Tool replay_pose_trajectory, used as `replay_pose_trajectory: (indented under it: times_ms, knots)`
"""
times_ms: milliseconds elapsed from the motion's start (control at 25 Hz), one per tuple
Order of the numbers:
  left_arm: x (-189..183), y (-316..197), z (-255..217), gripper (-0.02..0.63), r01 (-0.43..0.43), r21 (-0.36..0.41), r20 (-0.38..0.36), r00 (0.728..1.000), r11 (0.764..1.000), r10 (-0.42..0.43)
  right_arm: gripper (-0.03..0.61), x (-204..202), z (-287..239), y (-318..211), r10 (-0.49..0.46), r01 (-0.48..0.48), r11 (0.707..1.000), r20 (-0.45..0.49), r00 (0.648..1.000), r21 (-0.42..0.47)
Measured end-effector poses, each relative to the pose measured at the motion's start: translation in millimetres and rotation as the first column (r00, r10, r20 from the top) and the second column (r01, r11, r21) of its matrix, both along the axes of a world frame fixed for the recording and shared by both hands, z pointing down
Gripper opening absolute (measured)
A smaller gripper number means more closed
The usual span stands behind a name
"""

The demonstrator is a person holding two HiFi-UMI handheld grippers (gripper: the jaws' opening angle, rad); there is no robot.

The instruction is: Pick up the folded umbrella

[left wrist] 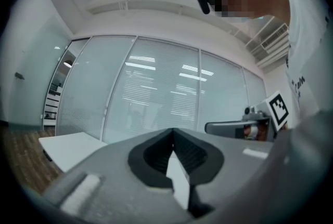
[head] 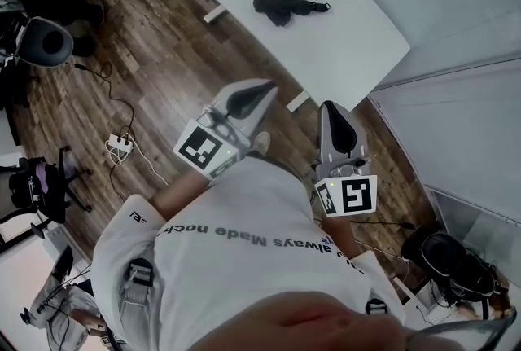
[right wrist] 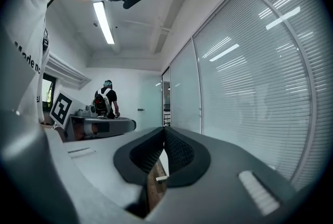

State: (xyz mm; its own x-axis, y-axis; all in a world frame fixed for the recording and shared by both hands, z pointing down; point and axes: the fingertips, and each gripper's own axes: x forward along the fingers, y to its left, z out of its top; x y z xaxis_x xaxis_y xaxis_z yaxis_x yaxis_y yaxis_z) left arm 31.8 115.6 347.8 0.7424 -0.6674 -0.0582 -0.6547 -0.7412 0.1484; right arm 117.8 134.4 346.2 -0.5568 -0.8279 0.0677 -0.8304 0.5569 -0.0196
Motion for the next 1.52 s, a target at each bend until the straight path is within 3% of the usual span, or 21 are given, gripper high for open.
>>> replay_pose_trajectory:
  times_ms: [320, 600, 1080, 1520]
  knots:
    - [6.5, -51.4, 10.2, 0.003, -0.007, -0.027, 0.0, 1.0, 1.0, 0.007, 0.002, 0.2, 8.0, -48.2, -0.02, 0.02, 0.999, 0.003, 1.0, -0.025]
    - [1.3, -133.9, 14.1, 0.003, -0.028, -0.028, -0.007, 1.0, 0.999, 0.028, 0.002, -8.6, 15.9, -129.1, -0.01, 0.01, 0.999, -0.008, 1.0, -0.038]
    - [-40.5, -297.5, 7.7, 0.003, -0.045, -0.023, -0.004, 0.999, 0.999, 0.045, 0.002, -52.8, 4.6, -289.8, 0.001, -0.001, 1.0, -0.019, 1.0, -0.022]
    - [-73.9, -387.4, 2.0, 0.003, -0.073, -0.005, 0.009, 0.997, 0.997, 0.073, 0.002, -85.6, 0.9, -379.3, 0.033, -0.033, 0.999, -0.023, 0.999, -0.001]
